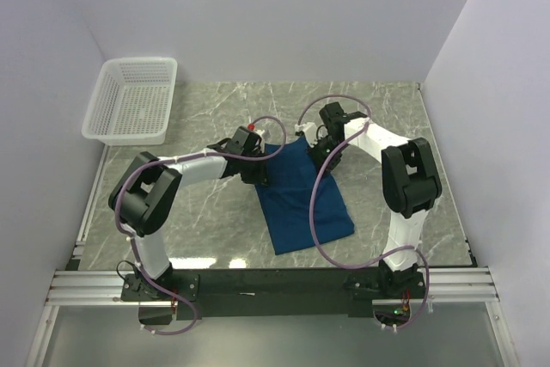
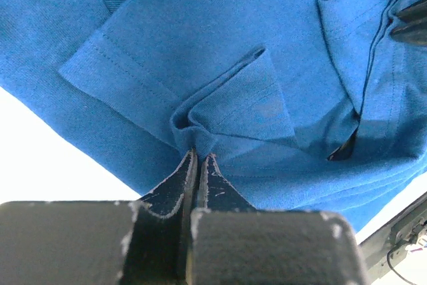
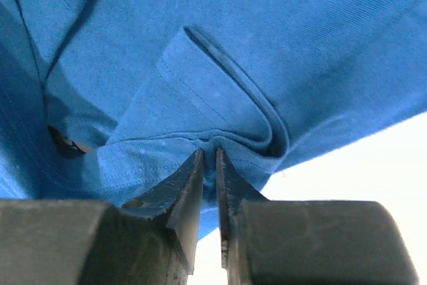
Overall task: Fold and stack the t-shirts
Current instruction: Fold the tshirt
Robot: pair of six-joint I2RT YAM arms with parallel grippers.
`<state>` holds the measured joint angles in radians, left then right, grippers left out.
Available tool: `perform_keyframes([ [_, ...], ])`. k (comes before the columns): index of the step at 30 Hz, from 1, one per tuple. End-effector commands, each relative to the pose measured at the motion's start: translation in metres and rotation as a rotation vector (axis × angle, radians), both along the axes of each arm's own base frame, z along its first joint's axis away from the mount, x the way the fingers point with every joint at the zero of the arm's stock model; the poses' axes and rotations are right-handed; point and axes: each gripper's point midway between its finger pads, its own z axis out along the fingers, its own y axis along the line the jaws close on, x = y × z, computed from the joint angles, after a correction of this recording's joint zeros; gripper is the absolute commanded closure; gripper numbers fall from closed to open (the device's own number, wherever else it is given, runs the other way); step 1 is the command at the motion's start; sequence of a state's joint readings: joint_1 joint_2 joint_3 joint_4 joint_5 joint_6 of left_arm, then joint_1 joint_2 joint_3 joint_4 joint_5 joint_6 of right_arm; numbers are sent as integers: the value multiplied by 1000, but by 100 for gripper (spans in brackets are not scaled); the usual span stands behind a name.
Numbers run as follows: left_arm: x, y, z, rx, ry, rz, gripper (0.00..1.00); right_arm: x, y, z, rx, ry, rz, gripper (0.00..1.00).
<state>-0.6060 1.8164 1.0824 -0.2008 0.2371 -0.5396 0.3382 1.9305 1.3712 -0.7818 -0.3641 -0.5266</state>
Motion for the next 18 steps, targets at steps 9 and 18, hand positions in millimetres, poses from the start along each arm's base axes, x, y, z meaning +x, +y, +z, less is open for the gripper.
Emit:
perform_keyframes([
  [9, -9, 20, 15, 6, -51, 70, 99, 23, -28, 40, 100, -141, -130, 89],
  [18, -13, 14, 13, -41, -34, 56, 99, 17, -17, 37, 191, -77, -130, 56],
])
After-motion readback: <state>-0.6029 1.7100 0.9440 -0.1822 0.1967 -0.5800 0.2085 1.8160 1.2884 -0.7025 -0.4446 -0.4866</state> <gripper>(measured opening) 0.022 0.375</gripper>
